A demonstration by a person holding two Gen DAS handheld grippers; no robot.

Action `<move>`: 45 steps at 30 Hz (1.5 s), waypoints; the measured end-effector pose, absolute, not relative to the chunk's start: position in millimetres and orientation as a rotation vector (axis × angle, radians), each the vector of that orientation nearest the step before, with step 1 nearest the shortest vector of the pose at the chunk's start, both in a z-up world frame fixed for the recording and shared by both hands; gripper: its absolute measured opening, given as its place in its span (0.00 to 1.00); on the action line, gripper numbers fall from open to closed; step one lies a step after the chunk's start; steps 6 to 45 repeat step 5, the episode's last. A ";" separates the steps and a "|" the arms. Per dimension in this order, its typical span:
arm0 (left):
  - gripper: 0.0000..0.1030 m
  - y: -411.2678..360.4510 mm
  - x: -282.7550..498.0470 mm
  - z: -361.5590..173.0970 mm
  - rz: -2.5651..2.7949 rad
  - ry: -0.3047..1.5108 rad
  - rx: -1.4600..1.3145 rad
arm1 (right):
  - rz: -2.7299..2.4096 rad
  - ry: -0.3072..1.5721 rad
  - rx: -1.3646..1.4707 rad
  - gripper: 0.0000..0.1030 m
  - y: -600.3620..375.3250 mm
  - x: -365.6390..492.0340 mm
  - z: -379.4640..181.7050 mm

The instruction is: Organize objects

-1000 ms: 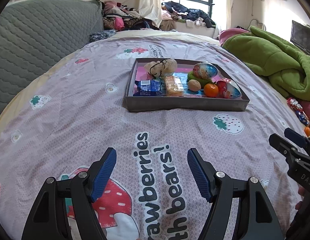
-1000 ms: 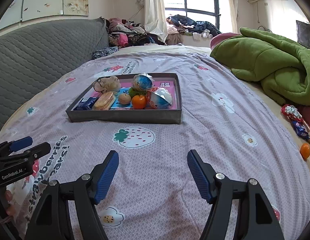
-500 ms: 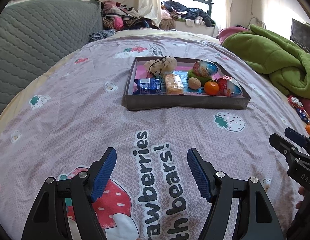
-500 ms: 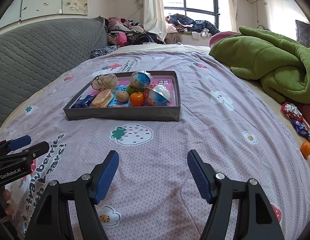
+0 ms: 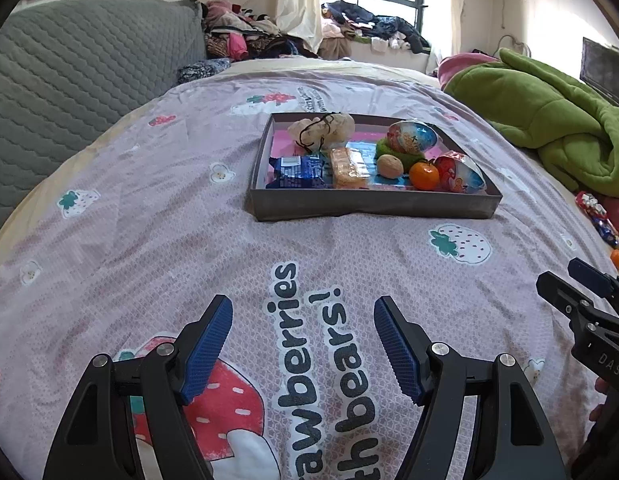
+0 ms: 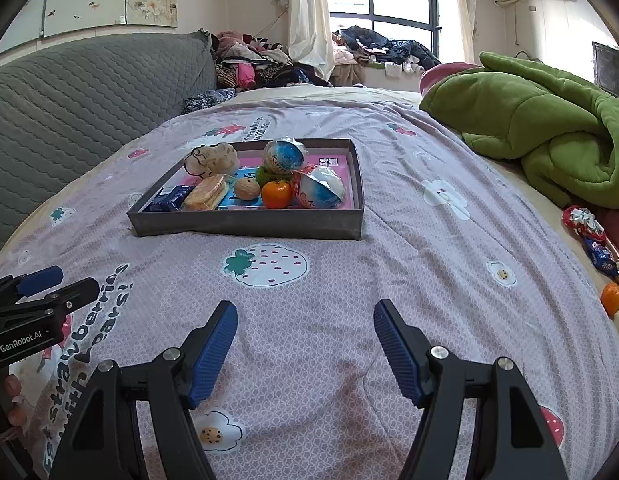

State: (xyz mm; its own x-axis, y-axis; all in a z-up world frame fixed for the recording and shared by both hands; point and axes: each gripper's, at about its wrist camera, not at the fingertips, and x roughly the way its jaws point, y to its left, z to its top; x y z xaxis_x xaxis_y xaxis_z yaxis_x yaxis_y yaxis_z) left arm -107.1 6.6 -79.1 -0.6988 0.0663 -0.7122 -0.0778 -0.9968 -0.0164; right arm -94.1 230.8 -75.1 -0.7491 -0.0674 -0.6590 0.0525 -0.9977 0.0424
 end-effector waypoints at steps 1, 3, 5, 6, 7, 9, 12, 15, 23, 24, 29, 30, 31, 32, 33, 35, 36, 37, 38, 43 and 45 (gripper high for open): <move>0.73 7.0 -107.2 -79.0 2.828 0.029 -1.180 | -2.880 -0.032 1.089 0.68 231.0 -94.3 -75.7; 0.73 7.5 -106.8 -78.8 2.838 0.047 -1.174 | -2.878 -0.035 1.094 0.68 231.7 -94.6 -76.7; 0.73 7.6 -106.9 -79.2 2.844 0.055 -1.173 | -2.878 -0.039 1.104 0.68 232.8 -95.1 -78.1; 0.73 7.6 -106.9 -79.2 2.844 0.055 -1.173 | -2.878 -0.039 1.104 0.68 232.8 -95.1 -78.1; 0.73 7.6 -106.9 -79.2 2.844 0.055 -1.173 | -2.878 -0.039 1.104 0.68 232.8 -95.1 -78.1; 0.73 7.6 -106.9 -79.2 2.844 0.055 -1.173 | -2.878 -0.039 1.104 0.68 232.8 -95.1 -78.1; 0.73 7.6 -106.9 -79.2 2.844 0.055 -1.173 | -2.878 -0.039 1.104 0.68 232.8 -95.1 -78.1; 0.73 7.6 -106.9 -79.2 2.844 0.055 -1.173 | -2.878 -0.039 1.104 0.68 232.8 -95.1 -78.1; 0.73 7.6 -106.9 -79.2 2.844 0.055 -1.173 | -2.878 -0.039 1.104 0.68 232.8 -95.1 -78.1; 0.73 7.6 -106.9 -79.2 2.844 0.055 -1.173 | -2.878 -0.039 1.104 0.68 232.8 -95.1 -78.1; 0.73 7.6 -106.9 -79.2 2.844 0.055 -1.173 | -2.878 -0.039 1.104 0.68 232.8 -95.1 -78.1; 0.73 7.6 -106.9 -79.2 2.844 0.055 -1.173 | -2.878 -0.039 1.104 0.68 232.8 -95.1 -78.1; 0.73 7.6 -106.9 -79.2 2.844 0.055 -1.173 | -2.878 -0.039 1.104 0.68 232.8 -95.1 -78.1; 0.73 7.6 -106.9 -79.2 2.844 0.055 -1.173 | -2.878 -0.039 1.104 0.68 232.8 -95.1 -78.1; 0.73 7.6 -106.9 -79.2 2.844 0.055 -1.173 | -2.878 -0.039 1.104 0.68 232.8 -95.1 -78.1; 0.73 7.6 -106.9 -79.2 2.844 0.055 -1.173 | -2.878 -0.039 1.104 0.68 232.8 -95.1 -78.1; 0.73 7.6 -106.9 -79.2 2.844 0.055 -1.173 | -2.878 -0.039 1.104 0.68 232.8 -95.1 -78.1; 0.73 7.6 -106.9 -79.2 2.844 0.055 -1.173 | -2.878 -0.039 1.104 0.68 232.8 -95.1 -78.1; 0.73 7.6 -106.9 -79.2 2.844 0.055 -1.173 | -2.878 -0.039 1.104 0.68 232.8 -95.1 -78.1; 0.73 7.6 -106.9 -79.2 2.844 0.055 -1.173 | -2.878 -0.039 1.104 0.68 232.8 -95.1 -78.1; 0.73 7.6 -106.9 -79.2 2.844 0.055 -1.173 | -2.878 -0.039 1.104 0.68 232.8 -95.1 -78.1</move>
